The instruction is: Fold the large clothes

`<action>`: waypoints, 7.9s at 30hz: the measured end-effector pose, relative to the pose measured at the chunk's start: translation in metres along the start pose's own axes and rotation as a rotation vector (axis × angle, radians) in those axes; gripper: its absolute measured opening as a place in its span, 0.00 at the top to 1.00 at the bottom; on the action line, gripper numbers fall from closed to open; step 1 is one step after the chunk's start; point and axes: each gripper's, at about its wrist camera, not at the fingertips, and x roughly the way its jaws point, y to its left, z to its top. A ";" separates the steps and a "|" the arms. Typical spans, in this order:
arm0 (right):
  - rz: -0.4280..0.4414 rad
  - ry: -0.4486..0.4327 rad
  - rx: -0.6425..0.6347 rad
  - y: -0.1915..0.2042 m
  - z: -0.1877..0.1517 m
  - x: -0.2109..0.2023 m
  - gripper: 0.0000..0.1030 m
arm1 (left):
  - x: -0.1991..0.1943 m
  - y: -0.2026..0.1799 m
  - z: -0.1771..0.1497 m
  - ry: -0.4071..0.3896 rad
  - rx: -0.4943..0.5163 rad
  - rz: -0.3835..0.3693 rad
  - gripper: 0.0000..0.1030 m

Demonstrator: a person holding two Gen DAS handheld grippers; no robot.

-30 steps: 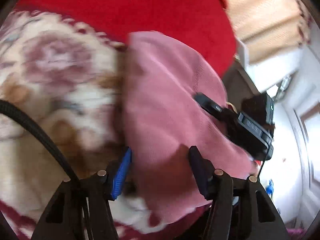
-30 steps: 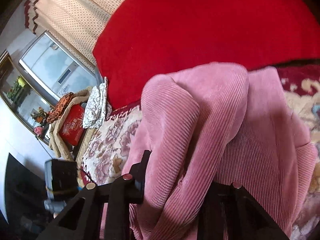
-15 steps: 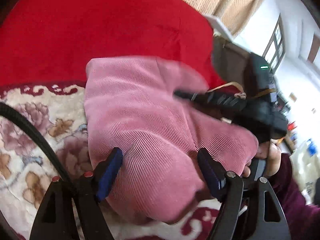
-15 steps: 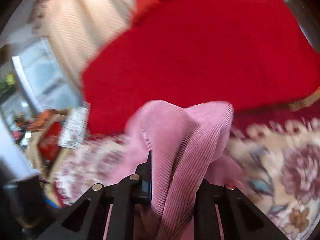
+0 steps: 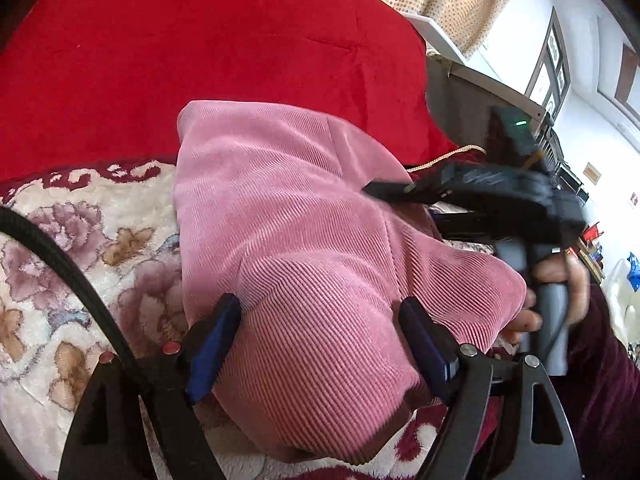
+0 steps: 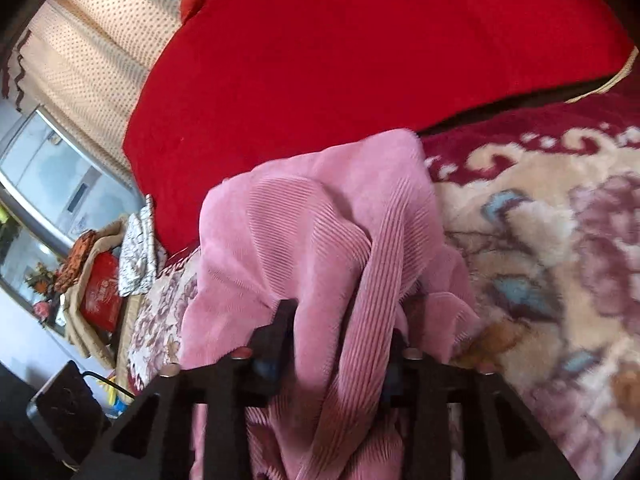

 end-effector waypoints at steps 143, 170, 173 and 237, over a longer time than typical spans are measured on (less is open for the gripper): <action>-0.122 -0.044 -0.251 0.068 -0.076 -0.063 0.48 | -0.046 0.015 0.003 -0.050 -0.086 0.533 0.01; 0.048 -0.167 0.077 0.003 -0.038 -0.109 0.18 | -0.073 0.054 0.019 -0.022 -0.232 0.194 0.01; 0.086 -0.142 0.172 -0.021 -0.030 -0.106 0.16 | -0.064 0.057 0.021 0.012 -0.271 0.083 0.01; 0.290 0.032 -0.033 0.095 -0.049 -0.025 0.52 | -0.059 0.036 0.029 0.133 -0.224 -0.018 0.15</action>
